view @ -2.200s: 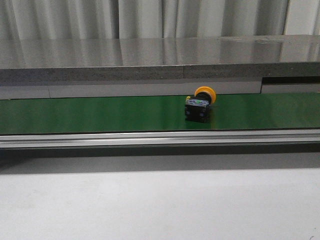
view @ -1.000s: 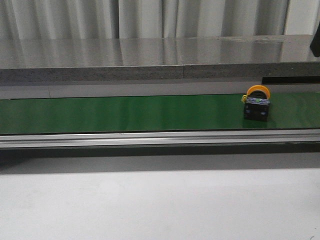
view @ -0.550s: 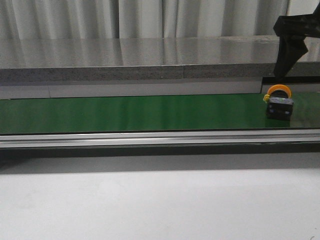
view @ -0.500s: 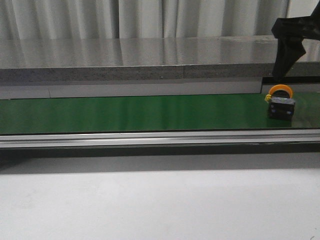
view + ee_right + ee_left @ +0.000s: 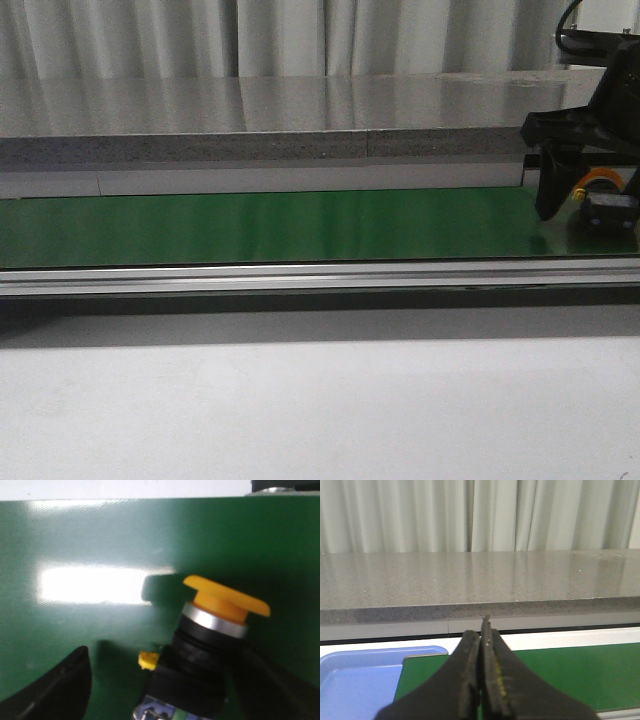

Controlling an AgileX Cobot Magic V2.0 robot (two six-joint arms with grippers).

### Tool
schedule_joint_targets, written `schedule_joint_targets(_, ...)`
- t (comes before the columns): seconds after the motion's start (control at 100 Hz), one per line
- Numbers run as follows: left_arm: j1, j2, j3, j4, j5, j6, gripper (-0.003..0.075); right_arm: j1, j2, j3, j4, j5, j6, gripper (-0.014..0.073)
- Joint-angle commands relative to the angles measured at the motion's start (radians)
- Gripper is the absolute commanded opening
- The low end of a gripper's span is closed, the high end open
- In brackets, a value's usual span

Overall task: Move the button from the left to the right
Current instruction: 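Close the right gripper on the button and lift it off, then carry the button over the green tray and lower it in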

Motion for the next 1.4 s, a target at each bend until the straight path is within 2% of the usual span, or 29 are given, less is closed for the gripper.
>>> schedule_joint_targets(0.0,-0.008,0.009,-0.026,-0.006,-0.078,-0.003,-0.002,-0.004,-0.038,-0.032,0.002,-0.015,-0.011,0.0359)
schedule_joint_targets(0.01,-0.008,0.009,-0.026,-0.006,-0.078,-0.003,-0.002,-0.004,-0.038,-0.033,0.002,-0.014,-0.011,0.0359)
schedule_joint_targets(0.07,-0.008,0.009,-0.026,-0.006,-0.078,-0.003,-0.002,-0.004,-0.039,-0.049,0.002,0.013,-0.011,0.022)
schedule_joint_targets(0.12,-0.008,0.009,-0.026,-0.006,-0.078,-0.003,-0.002,-0.004,-0.039,-0.067,0.001,0.04,-0.011,0.0157)
schedule_joint_targets(0.19,-0.008,0.009,-0.026,-0.006,-0.078,-0.003,-0.002,-0.004,-0.039,-0.102,-0.003,0.084,-0.011,0.0121)
schedule_joint_targets(0.29,-0.008,0.009,-0.026,-0.006,-0.078,-0.003,-0.002,-0.004,-0.039,-0.166,-0.042,0.149,-0.011,0.0122)
schedule_joint_targets(0.43,-0.008,0.009,-0.026,-0.006,-0.078,-0.003,-0.002,-0.014,-0.039,-0.262,-0.165,0.229,-0.015,0.0122)
schedule_joint_targets(0.57,-0.008,0.009,-0.026,-0.006,-0.078,-0.003,-0.002,-0.073,-0.039,-0.316,-0.261,0.249,-0.052,0.0122)
schedule_joint_targets(0.72,-0.008,0.009,-0.026,-0.006,-0.078,-0.003,-0.002,-0.196,-0.038,-0.321,-0.251,0.212,-0.124,0.0122)
schedule_joint_targets(1.0,-0.008,0.009,-0.026,-0.006,-0.078,-0.003,-0.002,-0.432,-0.025,-0.317,-0.214,0.132,-0.128,0.0122)
schedule_joint_targets(1.19,-0.008,0.009,-0.026,-0.006,-0.078,-0.003,-0.002,-0.509,0.042,-0.314,-0.175,0.142,-0.162,0.0122)
schedule_joint_targets(1.39,-0.008,0.009,-0.026,-0.006,-0.078,-0.003,-0.002,-0.517,0.131,-0.314,-0.083,0.184,-0.208,0.0122)
